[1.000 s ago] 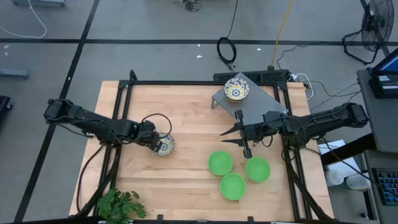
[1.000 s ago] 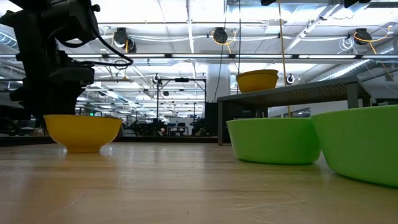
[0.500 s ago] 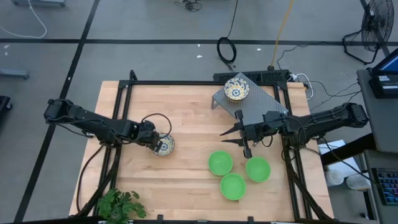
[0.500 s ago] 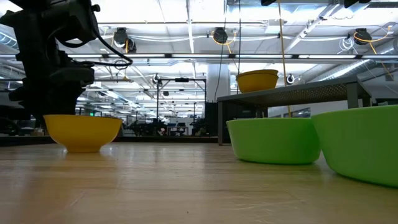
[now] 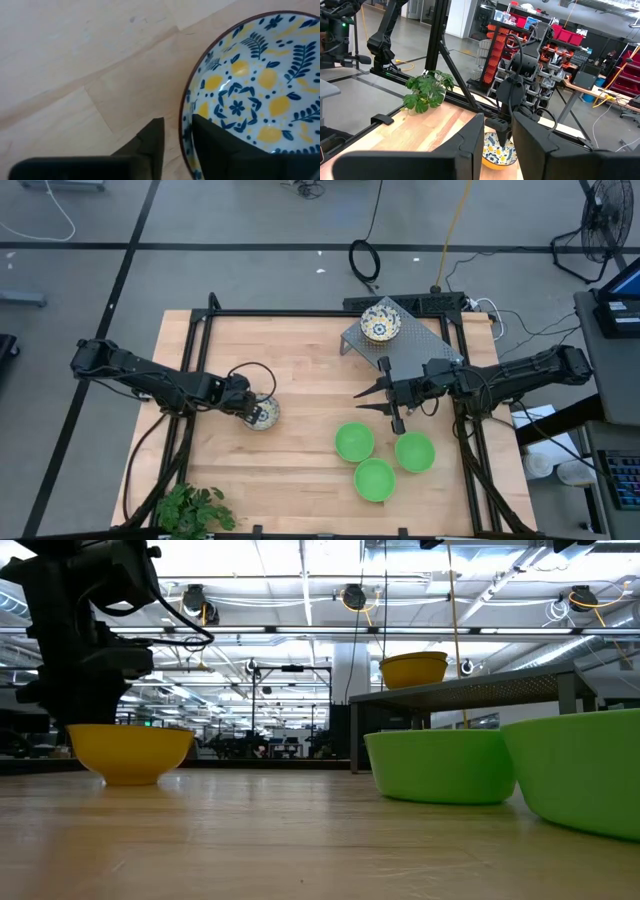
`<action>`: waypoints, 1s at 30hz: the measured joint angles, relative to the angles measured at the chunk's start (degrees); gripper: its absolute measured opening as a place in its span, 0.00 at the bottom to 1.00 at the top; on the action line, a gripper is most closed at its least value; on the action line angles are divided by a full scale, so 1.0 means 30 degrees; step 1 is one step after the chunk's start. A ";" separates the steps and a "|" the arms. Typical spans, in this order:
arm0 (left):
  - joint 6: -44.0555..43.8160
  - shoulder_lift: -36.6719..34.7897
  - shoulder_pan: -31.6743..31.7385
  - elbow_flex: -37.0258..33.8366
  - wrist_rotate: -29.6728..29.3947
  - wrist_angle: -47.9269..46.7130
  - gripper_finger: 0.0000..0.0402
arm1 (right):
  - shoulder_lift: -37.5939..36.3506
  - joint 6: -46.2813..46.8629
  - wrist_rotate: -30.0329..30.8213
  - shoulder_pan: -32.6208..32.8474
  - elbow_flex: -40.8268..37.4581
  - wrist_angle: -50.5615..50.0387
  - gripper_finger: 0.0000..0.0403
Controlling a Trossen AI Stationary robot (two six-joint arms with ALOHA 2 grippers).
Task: Pick & Place Mini bowls
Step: Stack the yellow bowl on the stacked yellow bowl on the shelf
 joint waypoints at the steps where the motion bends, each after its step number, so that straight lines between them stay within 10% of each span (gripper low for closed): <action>1: -0.0006 0.0000 0.0000 0.0000 -0.0049 -0.0007 0.22 | 0.0000 0.0000 0.0000 0.0005 0.0000 0.0000 0.21; 30: 0.1245 -0.0029 -0.0007 0.0058 -0.0387 0.0116 0.05 | 0.0000 0.0117 0.0000 -0.0002 0.0000 -0.0007 0.21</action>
